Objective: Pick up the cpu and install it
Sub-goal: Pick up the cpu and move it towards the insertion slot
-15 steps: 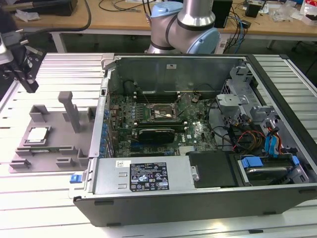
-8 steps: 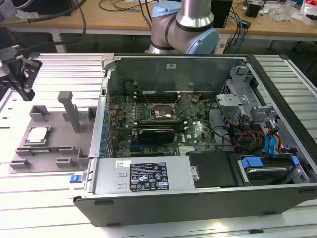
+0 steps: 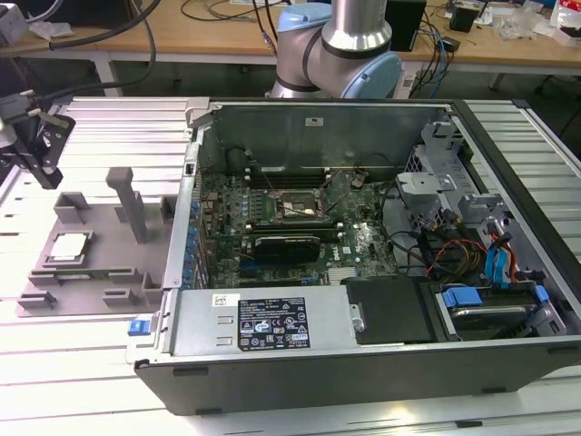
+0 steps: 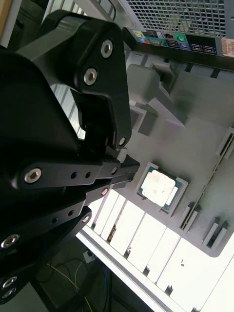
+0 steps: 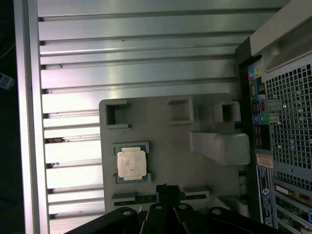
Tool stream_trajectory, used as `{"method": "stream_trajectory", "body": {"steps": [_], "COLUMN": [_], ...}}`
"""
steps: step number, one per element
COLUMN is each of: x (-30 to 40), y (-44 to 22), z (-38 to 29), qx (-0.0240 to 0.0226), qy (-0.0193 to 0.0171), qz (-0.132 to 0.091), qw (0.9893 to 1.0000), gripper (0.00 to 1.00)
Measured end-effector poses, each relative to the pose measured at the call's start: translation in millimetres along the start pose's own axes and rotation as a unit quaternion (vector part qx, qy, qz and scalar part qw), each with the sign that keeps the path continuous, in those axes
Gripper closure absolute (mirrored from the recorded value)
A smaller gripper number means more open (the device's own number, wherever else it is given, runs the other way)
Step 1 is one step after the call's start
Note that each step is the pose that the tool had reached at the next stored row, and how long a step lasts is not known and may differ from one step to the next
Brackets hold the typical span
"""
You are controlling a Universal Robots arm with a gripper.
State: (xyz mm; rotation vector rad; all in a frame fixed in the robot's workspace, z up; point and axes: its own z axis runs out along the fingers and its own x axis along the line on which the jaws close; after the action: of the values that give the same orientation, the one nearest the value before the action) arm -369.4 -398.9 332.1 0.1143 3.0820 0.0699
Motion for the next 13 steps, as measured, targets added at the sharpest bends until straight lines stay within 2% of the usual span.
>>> {"method": "stream_trajectory", "body": {"steps": [6, 13], "x": [0.4, 8.8], "y": [0.0, -0.7], "z": [0.4, 0.6], "qx": [-0.0001, 0.0], "qy": [-0.0001, 0.0], "qz": [0.0, 0.0], "qw": [1.0, 1.0], "gripper": [0.89, 0.89]}}
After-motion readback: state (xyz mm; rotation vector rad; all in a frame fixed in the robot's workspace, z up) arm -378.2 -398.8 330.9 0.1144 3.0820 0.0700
